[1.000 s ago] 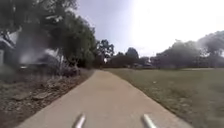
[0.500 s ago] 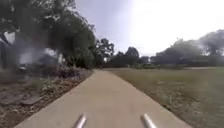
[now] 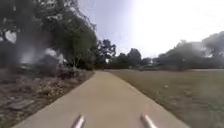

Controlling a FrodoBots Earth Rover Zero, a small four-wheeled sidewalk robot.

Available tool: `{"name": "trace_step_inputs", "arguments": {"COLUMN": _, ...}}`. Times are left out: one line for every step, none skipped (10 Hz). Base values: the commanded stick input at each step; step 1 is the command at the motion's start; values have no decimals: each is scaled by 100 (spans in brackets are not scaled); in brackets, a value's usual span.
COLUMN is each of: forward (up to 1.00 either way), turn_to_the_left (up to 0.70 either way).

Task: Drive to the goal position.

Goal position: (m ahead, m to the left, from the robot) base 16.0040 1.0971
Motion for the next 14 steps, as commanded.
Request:
{"name": "trace_step_inputs", "arguments": {"forward": 70, "turn_to_the_left": 25}}
{"name": "trace_step_inputs", "arguments": {"forward": 70, "turn_to_the_left": 11}}
{"name": "trace_step_inputs", "arguments": {"forward": 70, "turn_to_the_left": 3}}
{"name": "trace_step_inputs", "arguments": {"forward": 70, "turn_to_the_left": 0}}
{"name": "trace_step_inputs", "arguments": {"forward": 70, "turn_to_the_left": 0}}
{"name": "trace_step_inputs", "arguments": {"forward": 70, "turn_to_the_left": 0}}
{"name": "trace_step_inputs", "arguments": {"forward": 70, "turn_to_the_left": 0}}
{"name": "trace_step_inputs", "arguments": {"forward": 70, "turn_to_the_left": 0}}
{"name": "trace_step_inputs", "arguments": {"forward": 70, "turn_to_the_left": 0}}
{"name": "trace_step_inputs", "arguments": {"forward": 70, "turn_to_the_left": 0}}
{"name": "trace_step_inputs", "arguments": {"forward": 70, "turn_to_the_left": 0}}
{"name": "trace_step_inputs", "arguments": {"forward": 70, "turn_to_the_left": 0}}
{"name": "trace_step_inputs", "arguments": {"forward": 70, "turn_to_the_left": 0}}
{"name": "trace_step_inputs", "arguments": {"forward": 70, "turn_to_the_left": 0}}
